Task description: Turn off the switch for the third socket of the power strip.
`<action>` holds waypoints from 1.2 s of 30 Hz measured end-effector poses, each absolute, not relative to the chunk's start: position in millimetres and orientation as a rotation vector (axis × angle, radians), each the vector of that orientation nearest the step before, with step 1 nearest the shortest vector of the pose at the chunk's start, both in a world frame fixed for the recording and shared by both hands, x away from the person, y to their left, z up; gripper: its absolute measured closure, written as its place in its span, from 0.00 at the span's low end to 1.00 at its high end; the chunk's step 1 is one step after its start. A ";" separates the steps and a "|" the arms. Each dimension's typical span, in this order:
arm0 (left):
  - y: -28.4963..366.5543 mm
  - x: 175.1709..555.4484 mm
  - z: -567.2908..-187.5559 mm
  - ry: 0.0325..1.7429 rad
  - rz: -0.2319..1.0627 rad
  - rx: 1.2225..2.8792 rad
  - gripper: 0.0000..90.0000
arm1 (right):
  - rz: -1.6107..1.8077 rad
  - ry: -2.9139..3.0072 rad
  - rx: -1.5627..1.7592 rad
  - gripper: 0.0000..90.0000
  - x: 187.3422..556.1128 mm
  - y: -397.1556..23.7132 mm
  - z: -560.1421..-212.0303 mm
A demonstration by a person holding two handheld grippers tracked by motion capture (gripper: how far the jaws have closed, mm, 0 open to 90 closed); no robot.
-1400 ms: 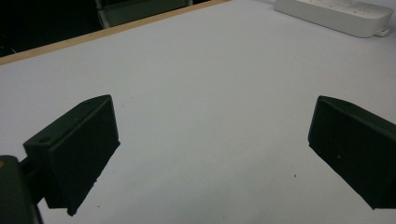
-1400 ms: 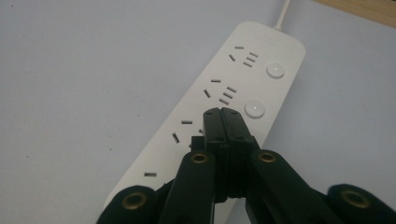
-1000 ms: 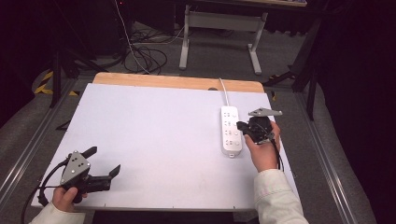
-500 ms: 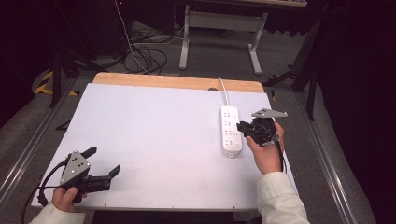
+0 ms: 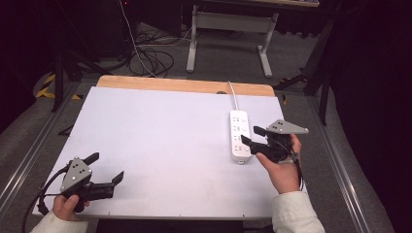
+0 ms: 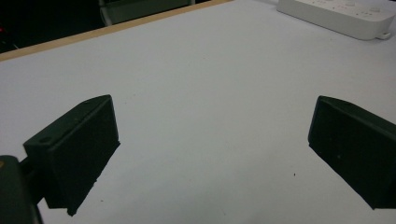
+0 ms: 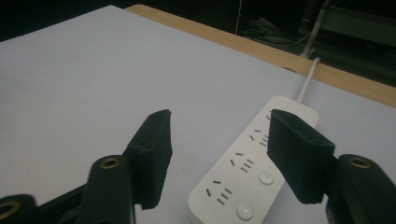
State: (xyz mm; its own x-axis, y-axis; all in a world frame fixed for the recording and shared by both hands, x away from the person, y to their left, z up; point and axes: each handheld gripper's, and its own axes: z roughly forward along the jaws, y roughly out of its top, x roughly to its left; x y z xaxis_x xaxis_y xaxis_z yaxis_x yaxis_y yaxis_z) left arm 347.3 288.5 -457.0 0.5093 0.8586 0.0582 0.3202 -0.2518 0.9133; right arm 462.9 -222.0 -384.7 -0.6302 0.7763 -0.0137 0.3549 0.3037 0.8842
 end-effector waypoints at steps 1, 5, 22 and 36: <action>288.6 347.3 -457.0 0.987 0.709 1.811 0.03 | 1.290 2.135 1.000 0.42 459.8 -222.4 -384.6; 289.0 346.2 -455.9 0.983 0.707 1.823 0.03 | 1.383 2.135 0.974 0.39 447.6 -224.9 -386.3; 288.4 336.6 -454.8 0.977 0.684 1.827 0.03 | 1.478 2.144 0.884 0.34 406.7 -228.2 -419.5; 291.2 334.7 -454.8 0.964 0.697 1.836 0.03 | 1.446 2.160 0.915 0.30 399.8 -231.6 -463.5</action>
State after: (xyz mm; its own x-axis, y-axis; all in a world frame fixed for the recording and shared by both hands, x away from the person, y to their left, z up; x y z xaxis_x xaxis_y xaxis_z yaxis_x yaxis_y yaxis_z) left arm 334.7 291.2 -454.8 0.5331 0.8437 0.0629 0.3237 -0.2721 0.9062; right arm 399.8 -231.6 -463.5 -0.7139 0.6991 0.0407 0.3042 0.2572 0.9172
